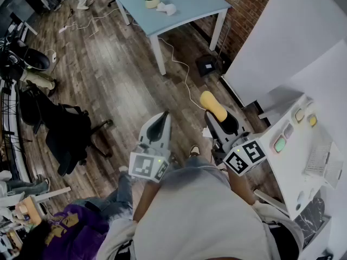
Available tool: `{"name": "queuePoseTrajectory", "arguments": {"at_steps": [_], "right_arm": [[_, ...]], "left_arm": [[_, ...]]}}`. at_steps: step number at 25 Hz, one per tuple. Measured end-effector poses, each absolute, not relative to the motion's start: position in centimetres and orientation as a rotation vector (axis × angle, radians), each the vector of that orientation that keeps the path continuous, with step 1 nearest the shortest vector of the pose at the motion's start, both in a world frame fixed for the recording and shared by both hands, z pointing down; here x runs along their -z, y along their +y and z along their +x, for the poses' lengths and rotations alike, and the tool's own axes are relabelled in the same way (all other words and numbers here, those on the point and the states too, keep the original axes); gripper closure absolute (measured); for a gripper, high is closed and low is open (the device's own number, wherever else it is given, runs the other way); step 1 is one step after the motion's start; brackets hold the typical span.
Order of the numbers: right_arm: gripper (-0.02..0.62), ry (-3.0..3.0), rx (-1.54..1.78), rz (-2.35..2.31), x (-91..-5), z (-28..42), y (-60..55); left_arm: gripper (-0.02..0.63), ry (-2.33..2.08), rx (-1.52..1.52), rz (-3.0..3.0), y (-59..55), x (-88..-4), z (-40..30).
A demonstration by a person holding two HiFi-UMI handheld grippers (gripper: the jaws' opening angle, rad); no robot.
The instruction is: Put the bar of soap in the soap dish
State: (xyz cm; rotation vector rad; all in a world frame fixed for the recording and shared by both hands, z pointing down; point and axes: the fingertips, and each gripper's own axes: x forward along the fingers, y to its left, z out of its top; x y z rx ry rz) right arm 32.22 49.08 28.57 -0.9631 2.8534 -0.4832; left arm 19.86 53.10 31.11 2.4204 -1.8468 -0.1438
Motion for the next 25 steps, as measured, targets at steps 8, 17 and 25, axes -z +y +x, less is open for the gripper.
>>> {"name": "queuePoseTrajectory", "arguments": {"at_steps": [8,17,25], "right_arm": [[0.434,2.846,0.467,-0.974,-28.3,33.7,48.6],[0.434,2.836,0.466,-0.946,-28.3,36.3,47.5],[0.434,2.850,0.464,-0.889,-28.5,38.0,46.1]], "left_arm": [[0.608,-1.817,0.131,2.453,52.1,-30.7,21.8],[0.607,-1.798,0.084,2.493,50.3,-30.7,24.8],[0.607,-1.835,0.073,2.472,48.8,-30.8,26.4]]}}
